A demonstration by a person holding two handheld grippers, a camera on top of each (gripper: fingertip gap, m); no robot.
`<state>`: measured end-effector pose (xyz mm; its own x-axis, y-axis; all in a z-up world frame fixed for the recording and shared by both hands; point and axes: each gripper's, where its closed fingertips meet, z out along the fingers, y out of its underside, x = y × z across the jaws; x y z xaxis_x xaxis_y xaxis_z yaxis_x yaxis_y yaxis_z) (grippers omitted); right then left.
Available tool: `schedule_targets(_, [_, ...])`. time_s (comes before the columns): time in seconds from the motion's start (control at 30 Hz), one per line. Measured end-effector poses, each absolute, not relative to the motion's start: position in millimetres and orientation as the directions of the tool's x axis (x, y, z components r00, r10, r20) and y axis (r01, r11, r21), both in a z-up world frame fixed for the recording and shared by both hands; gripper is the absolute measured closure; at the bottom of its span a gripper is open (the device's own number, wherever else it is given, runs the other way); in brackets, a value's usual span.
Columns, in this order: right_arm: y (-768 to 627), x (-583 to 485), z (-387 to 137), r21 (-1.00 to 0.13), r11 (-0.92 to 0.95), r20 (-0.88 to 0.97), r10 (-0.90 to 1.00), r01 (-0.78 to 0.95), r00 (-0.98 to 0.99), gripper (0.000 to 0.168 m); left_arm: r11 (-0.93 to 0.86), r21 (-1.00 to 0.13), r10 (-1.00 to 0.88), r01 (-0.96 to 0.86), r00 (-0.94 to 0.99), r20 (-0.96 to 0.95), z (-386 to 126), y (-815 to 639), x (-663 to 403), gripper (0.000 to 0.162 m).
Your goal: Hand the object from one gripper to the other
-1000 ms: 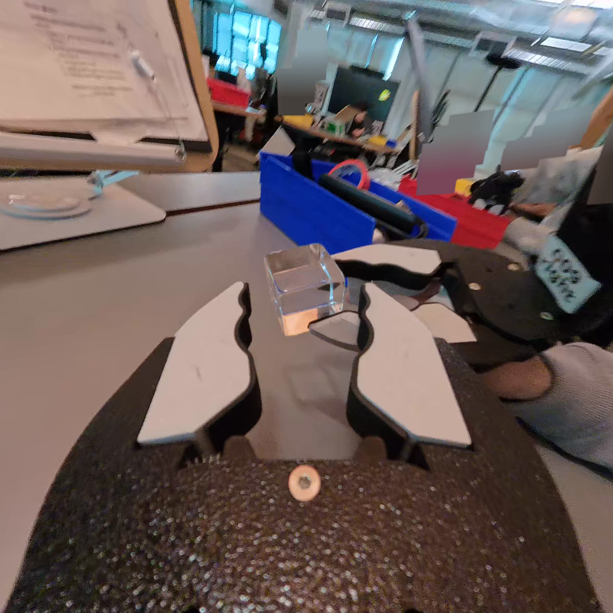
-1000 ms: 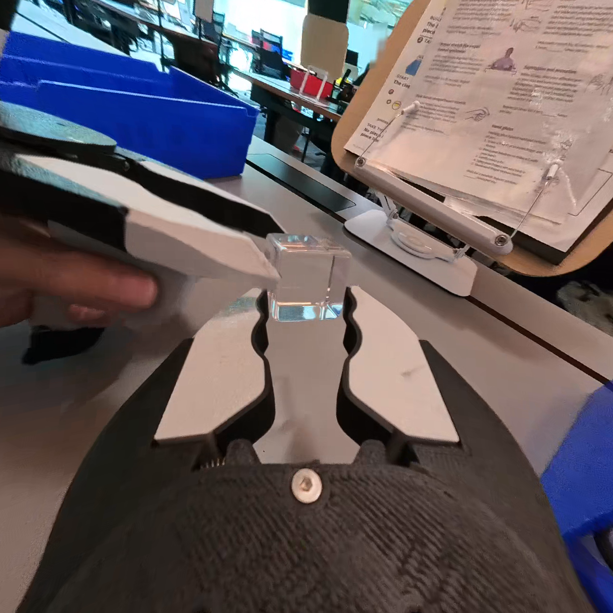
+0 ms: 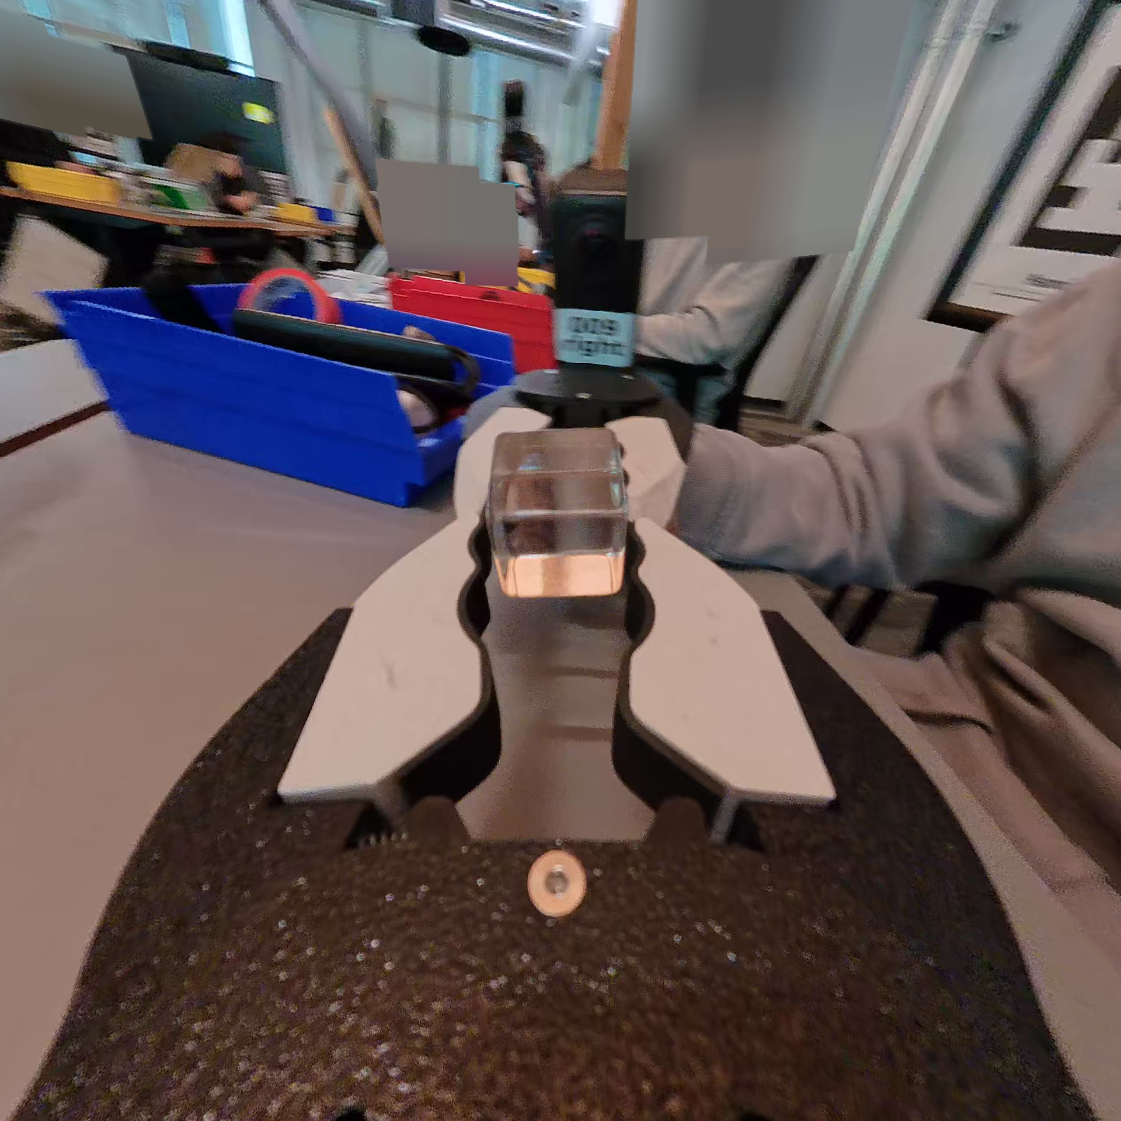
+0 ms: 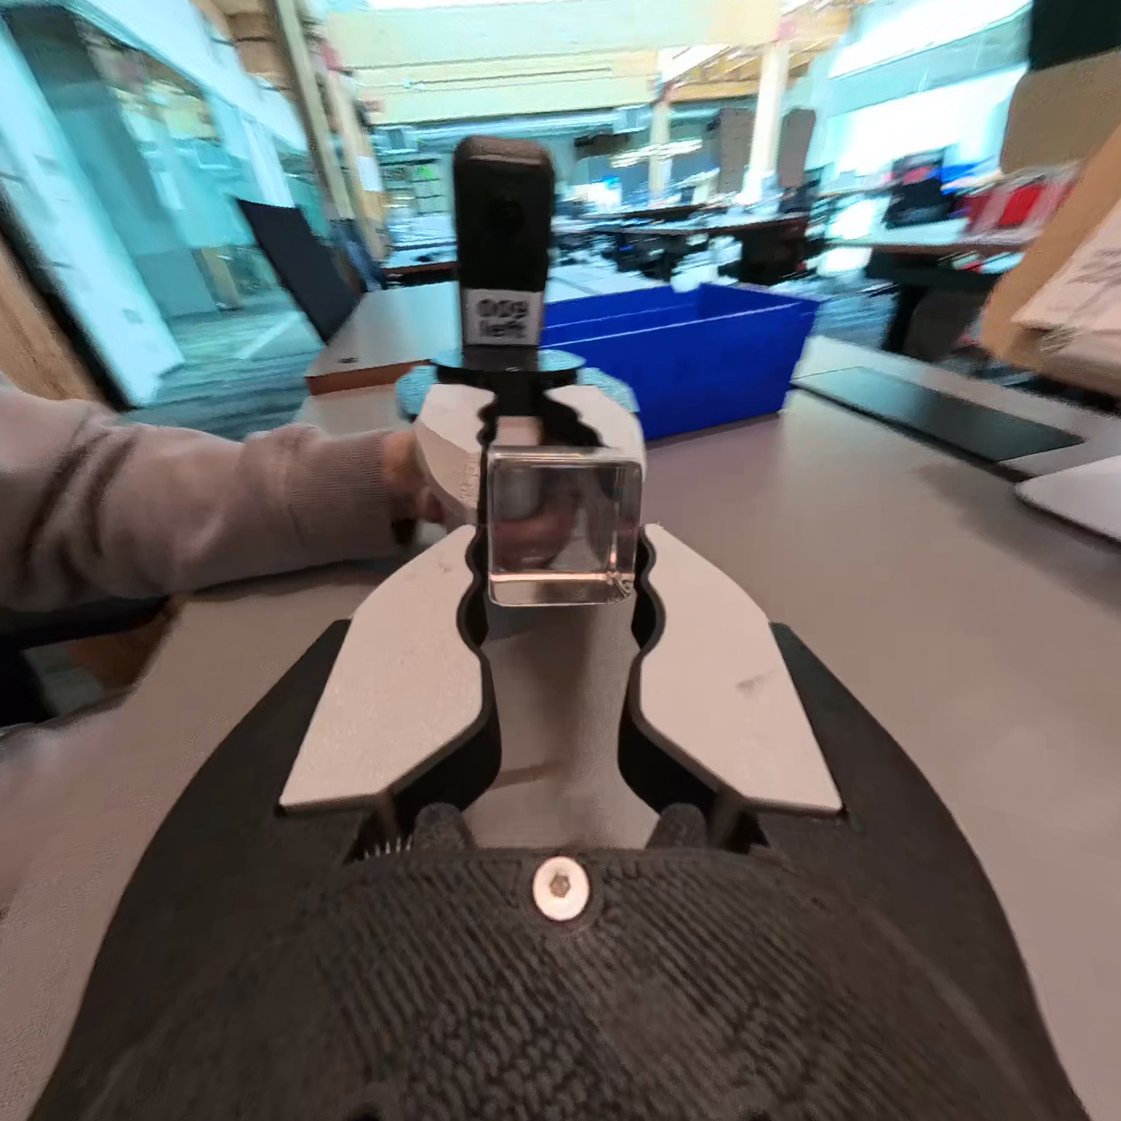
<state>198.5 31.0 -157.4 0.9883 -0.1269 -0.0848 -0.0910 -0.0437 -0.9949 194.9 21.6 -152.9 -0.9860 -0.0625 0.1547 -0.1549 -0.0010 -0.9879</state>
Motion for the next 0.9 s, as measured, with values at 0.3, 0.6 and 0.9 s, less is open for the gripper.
schedule_targets(0.3, [0.8,267.5,-164.0,-0.924,-0.336,0.37,-0.676,0.18,0.637,0.122,-0.276,-0.865,-0.404,-0.419,-0.766,0.501,-161.4,8.5,245.9,0.102])
schedule_targets(0.6, [17.3,257.0,-166.9,-0.847,-0.463,0.523,-0.634,0.262,0.569,0.122,-0.258,-0.895,-0.515,-0.364,-0.732,0.446,-167.3,7.8,247.0,0.118])
schedule_targets(0.9, [25.8,235.1,-160.2,-0.975,-0.177,0.2,-0.46,0.132,0.865,0.106,-0.111,-0.956,-0.39,-0.27,-0.873,0.292,-162.0,13.0,238.2,0.118])
